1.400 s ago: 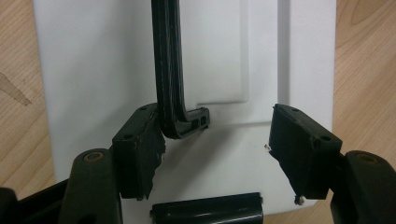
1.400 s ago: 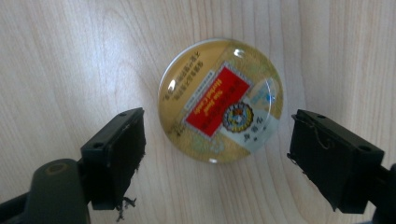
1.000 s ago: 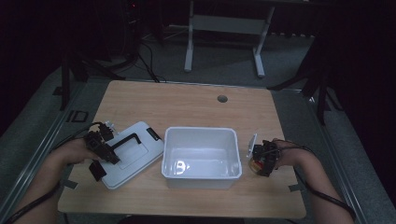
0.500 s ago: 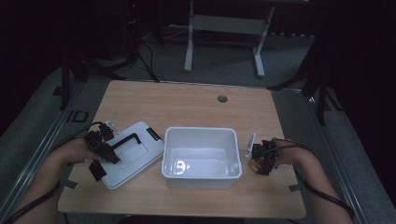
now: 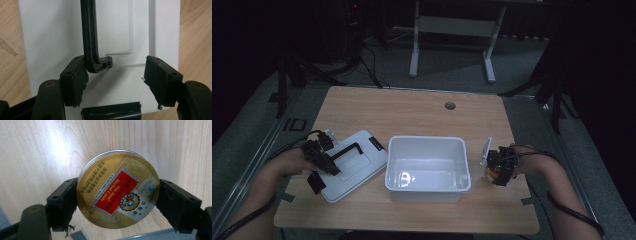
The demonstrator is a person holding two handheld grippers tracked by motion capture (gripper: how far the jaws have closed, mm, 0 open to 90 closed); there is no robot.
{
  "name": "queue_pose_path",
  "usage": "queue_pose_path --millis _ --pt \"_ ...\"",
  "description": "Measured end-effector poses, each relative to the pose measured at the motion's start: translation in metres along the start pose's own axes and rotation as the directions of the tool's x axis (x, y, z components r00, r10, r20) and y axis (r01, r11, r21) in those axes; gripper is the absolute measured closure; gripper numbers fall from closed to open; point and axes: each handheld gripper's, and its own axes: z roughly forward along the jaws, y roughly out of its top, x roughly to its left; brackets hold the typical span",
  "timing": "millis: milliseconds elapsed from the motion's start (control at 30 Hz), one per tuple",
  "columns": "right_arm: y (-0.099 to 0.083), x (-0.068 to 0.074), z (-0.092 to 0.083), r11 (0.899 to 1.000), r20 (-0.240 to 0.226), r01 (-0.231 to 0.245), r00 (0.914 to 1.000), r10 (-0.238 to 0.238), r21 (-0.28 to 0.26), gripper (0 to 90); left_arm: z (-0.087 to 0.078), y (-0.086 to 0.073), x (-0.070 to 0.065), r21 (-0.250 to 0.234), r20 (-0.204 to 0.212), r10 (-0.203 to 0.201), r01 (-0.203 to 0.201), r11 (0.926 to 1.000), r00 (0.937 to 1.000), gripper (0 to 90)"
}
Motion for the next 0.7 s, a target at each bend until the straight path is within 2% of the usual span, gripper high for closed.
queue_pose_path --millis 133,467,633,700 --pt "0.0 0.004 -0.013 1.0 0.003 -0.005 1.0 0.005 0.01 20.7 -0.001 0.0 0.0 -0.001 -0.002 0.001 -0.001 1.0 1.0 34.5" --pt "0.006 0.014 -0.043 1.0 0.019 0.023 0.9996 -0.023 0.017 20.7 -0.001 -0.001 0.0 0.009 -0.004 0.003 -0.003 1.0 1.0 34.6" --pt "0.017 0.023 -0.065 0.998 0.061 0.04 0.9972 -0.042 0.04 20.7 -0.002 -0.001 0.0 0.006 -0.007 0.002 -0.002 1.0 1.0 34.5" --pt "0.019 0.023 -0.068 0.998 0.07 0.043 0.9965 -0.046 0.038 20.7 -0.003 -0.001 0.0 0.008 -0.009 0.003 -0.003 1.0 1.0 34.6"
